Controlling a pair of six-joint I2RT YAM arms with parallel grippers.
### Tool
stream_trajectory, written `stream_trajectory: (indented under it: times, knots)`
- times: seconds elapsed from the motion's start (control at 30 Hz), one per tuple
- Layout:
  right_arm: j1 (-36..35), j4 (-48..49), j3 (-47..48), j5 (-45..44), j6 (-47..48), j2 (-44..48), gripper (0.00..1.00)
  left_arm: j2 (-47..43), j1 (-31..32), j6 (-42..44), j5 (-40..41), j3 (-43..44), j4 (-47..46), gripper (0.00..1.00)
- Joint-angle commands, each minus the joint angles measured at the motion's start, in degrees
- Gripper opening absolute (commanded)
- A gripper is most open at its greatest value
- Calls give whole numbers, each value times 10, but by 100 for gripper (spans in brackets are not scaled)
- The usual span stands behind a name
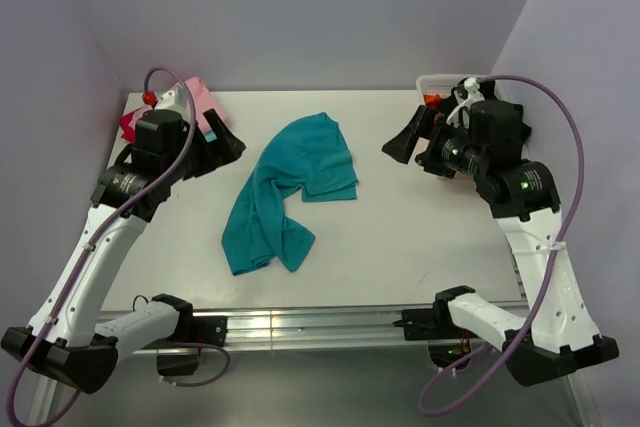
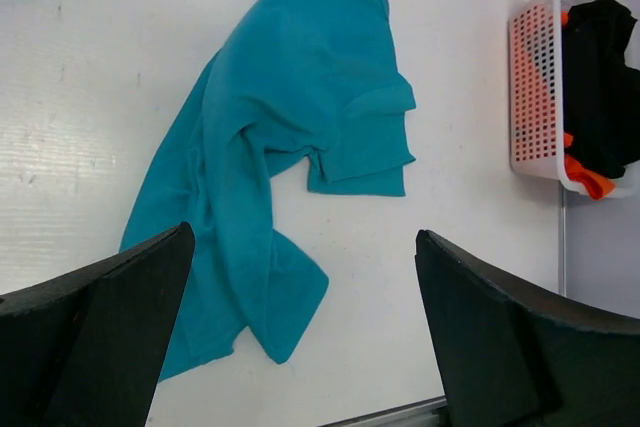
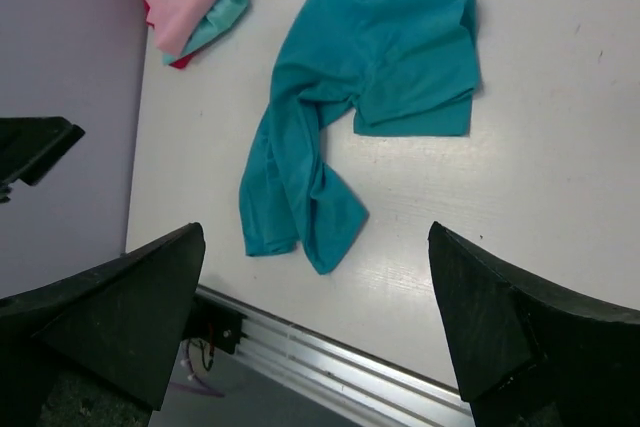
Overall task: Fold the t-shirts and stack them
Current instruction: Flatten the tshirt out
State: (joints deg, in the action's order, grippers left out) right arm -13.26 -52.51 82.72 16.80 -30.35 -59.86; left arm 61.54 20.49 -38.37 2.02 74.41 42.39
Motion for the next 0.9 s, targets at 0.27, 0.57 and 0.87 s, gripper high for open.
stream_trajectory:
  times: [0.27,0.57,0.87]
  knots:
    - [11,166,-168,-109,-55,183,100,-63,8,-7,-10,-15,12,100]
    - [-102,-16,-51,-308,13,-50,99,18,91,-7,15,-17,-4,97]
    - [-55,30,-118,-171,-45,-107,91,135,219,11,27,-107,14,90]
